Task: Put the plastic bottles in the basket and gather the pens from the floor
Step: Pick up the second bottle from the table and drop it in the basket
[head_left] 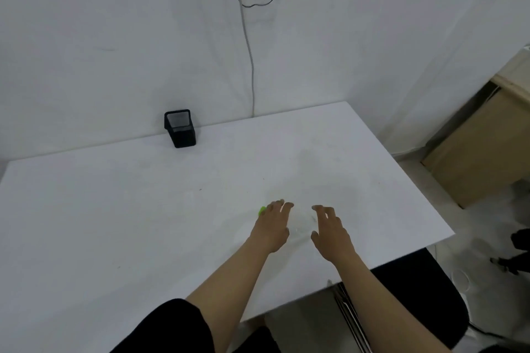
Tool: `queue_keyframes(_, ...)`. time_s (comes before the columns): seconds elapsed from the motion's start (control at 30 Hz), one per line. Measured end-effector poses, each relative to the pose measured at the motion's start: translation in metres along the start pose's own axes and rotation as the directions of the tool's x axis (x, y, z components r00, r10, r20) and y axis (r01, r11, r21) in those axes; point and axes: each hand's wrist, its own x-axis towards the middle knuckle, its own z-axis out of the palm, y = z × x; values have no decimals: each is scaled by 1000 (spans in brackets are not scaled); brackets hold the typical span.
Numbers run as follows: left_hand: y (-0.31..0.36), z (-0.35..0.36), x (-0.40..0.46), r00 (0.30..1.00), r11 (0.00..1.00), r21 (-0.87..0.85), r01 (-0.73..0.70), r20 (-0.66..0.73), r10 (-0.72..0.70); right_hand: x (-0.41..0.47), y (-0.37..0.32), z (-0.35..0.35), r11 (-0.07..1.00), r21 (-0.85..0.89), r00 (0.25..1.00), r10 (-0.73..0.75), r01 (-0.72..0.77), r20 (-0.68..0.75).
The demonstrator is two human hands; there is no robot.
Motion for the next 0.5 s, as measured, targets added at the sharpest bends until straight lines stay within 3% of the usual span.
queue_keyframes(0.3,-18,23,41,986,942,332,-49,168,-8,47,3,11,981,161,983,85,-111,160)
queue_keyframes(0.5,-43,32,23,999,930,368,-18,52,-1,52,-9,16,979,190,977,31,-72,210)
